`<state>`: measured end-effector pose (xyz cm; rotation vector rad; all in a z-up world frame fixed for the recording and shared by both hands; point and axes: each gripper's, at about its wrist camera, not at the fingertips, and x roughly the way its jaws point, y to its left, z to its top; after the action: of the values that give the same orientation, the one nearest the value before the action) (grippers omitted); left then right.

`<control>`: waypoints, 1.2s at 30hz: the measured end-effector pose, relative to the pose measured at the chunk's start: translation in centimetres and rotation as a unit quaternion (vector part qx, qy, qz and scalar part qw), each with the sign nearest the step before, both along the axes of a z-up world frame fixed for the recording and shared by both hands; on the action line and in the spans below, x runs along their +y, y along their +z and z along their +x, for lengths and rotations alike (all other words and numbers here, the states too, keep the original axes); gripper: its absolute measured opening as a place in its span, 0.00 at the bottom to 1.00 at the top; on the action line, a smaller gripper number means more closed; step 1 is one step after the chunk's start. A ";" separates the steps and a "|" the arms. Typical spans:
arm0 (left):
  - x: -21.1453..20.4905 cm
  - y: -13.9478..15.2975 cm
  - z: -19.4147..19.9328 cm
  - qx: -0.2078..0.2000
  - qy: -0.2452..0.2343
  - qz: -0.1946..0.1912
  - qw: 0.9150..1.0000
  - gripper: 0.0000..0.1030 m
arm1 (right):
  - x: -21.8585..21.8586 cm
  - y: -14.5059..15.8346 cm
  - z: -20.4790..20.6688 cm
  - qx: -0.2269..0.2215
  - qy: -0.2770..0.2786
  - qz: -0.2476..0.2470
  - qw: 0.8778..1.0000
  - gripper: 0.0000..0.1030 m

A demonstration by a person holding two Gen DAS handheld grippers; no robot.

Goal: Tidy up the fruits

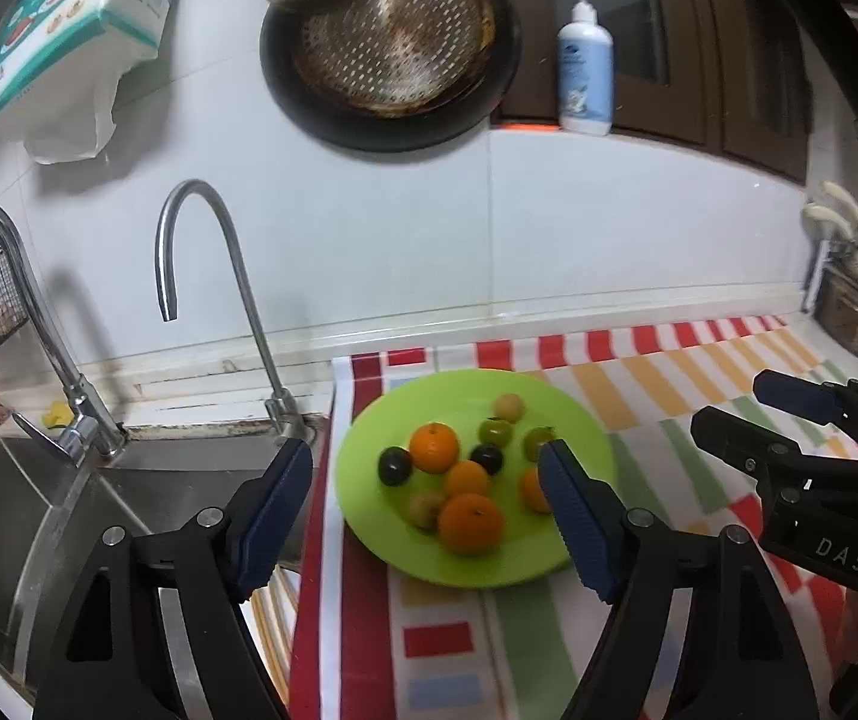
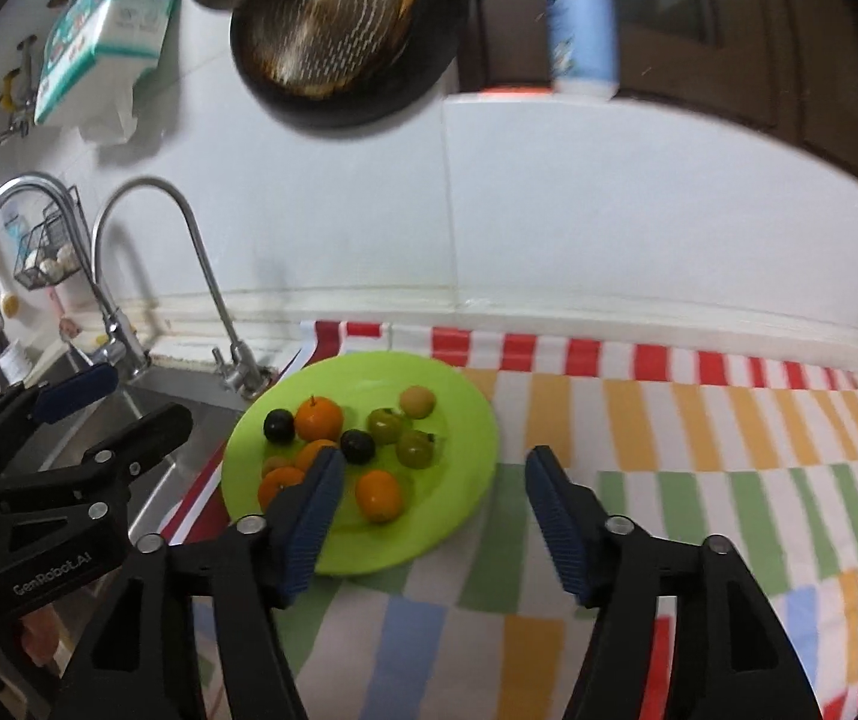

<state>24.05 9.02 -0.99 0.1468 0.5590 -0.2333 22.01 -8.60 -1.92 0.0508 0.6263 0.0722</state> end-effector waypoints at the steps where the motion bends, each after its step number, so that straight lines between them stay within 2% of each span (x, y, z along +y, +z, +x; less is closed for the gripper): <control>1: 0.0 0.2 -0.7 -0.002 -0.005 -0.001 1.000 0.76 | -0.1 0.4 -0.8 -0.004 -0.004 -0.006 1.000 0.62; 3: -0.1 0.6 -1.8 -0.008 -0.014 -0.002 1.000 0.77 | -0.4 0.8 -2.1 -0.011 -0.016 -0.011 1.000 0.62; 6: -0.2 1.2 -3.6 -0.011 -0.026 -0.003 1.000 0.79 | -0.8 1.4 -4.3 -0.015 -0.034 -0.013 0.999 0.69; 14: -1.1 2.7 -8.8 -0.032 -0.033 -0.006 0.999 0.79 | -1.9 2.7 -9.9 -0.028 -0.064 -0.016 0.997 0.69; 21: -2.0 3.3 -12.8 -0.037 -0.019 -0.009 0.999 0.81 | -3.1 4.2 -13.9 -0.048 -0.058 -0.025 0.997 0.69; 24: -2.3 3.6 -14.5 -0.038 -0.010 -0.011 0.999 0.86 | -3.5 4.5 -15.5 -0.051 -0.059 -0.025 0.997 0.76; 36: -3.5 4.5 -19.7 -0.053 0.007 -0.008 0.999 0.94 | -5.1 5.2 -20.7 -0.060 -0.052 -0.017 0.997 0.76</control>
<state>4.33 5.47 3.49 0.1396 0.4530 -0.2155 1.31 -13.68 3.30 0.0456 0.5038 -0.0358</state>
